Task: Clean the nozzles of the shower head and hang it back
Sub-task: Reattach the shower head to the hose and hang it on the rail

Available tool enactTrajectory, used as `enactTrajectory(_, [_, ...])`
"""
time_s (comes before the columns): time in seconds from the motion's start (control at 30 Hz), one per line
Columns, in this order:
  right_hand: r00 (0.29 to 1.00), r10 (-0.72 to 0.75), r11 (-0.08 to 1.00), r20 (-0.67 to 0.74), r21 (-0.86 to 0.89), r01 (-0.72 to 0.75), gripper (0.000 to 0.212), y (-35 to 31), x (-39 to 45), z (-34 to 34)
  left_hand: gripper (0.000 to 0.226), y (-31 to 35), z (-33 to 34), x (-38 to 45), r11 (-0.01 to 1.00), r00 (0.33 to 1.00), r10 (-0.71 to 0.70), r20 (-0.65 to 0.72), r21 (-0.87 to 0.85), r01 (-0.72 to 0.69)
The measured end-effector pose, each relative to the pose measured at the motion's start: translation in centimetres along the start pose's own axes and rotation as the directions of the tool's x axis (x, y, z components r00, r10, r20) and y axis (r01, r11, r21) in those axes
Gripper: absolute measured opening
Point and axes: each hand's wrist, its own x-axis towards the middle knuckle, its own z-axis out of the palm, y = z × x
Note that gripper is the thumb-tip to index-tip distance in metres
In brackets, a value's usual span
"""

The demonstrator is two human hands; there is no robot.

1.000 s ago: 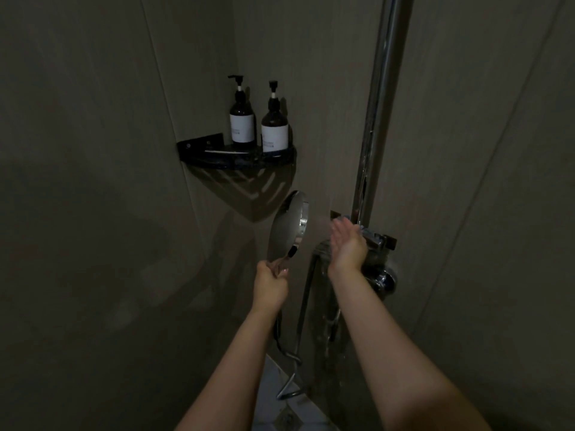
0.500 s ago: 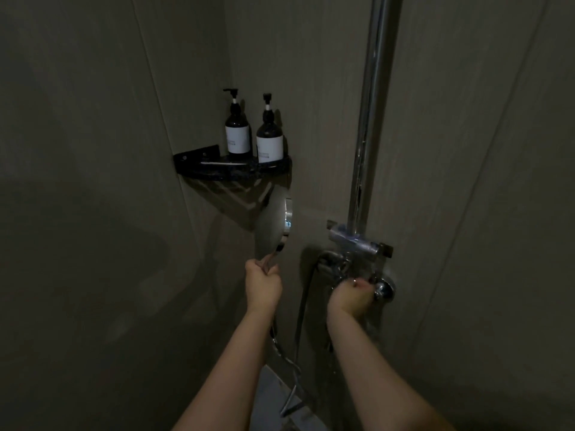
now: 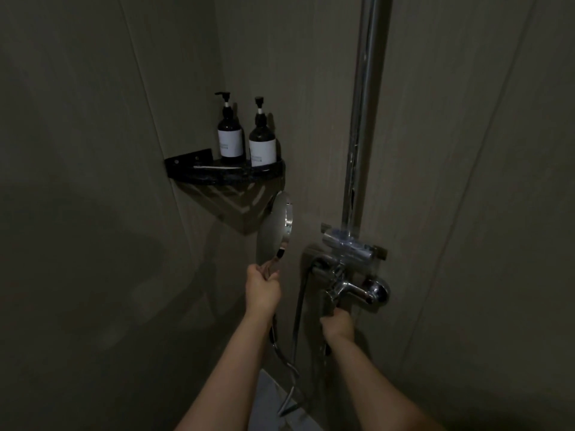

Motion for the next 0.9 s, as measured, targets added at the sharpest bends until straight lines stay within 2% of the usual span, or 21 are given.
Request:
enactTrajectory(0.23, [1.000, 0.000, 0.998, -0.019, -0.065, -0.001, 0.025, 0.3, 0.0, -0.4, 0.013, -0.1, 0.3, -0.1, 1.000, 1.000, 0.001, -0.014, 0.019, -0.001])
enactTrajectory(0.33, [0.999, -0.032, 0.981, 0.020, -0.189, 0.035, 0.026, 0.4, -0.1, -0.7, 0.013, -0.2, 0.5, 0.0, 1.000, 1.000, -0.001, -0.021, 0.001, 0.001])
enactTrajectory(0.47, [0.993, -0.109, 0.927, 0.053, -0.356, 0.121, 0.029, 0.4, -0.2, -1.5, 0.012, -0.2, 0.8, 0.0, 1.000, 1.000, 0.001, -0.020, -0.019, -0.001])
enactTrajectory(0.57, [0.990, -0.113, 0.892, 0.079, -0.431, 0.136, 0.029, 0.4, 0.1, -2.0, 0.012, -0.1, 1.0, 0.0, 1.000, 1.000, 0.002, -0.013, -0.024, -0.003])
enactTrajectory(0.73, [0.987, -0.151, 0.761, 0.062, -0.629, 0.156, 0.033, 0.7, 0.0, -2.6, 0.017, 0.0, 1.2, 0.4, 0.998, 0.999, 0.012, 0.048, -0.057, -0.009])
enactTrajectory(0.83, [0.994, -0.089, 0.746, 0.057, -0.657, 0.104, 0.044, 0.7, 0.3, -3.3, 0.020, 0.2, 1.0, 0.4, 0.998, 0.989, -0.014, 0.147, -0.060, 0.023])
enactTrajectory(0.9, [0.993, 0.005, 0.784, 0.119, -0.617, 0.070, 0.042, 0.6, 0.6, -3.2, 0.016, 0.4, 1.1, 0.6, 0.998, 0.990, -0.010, 0.141, -0.053, 0.017])
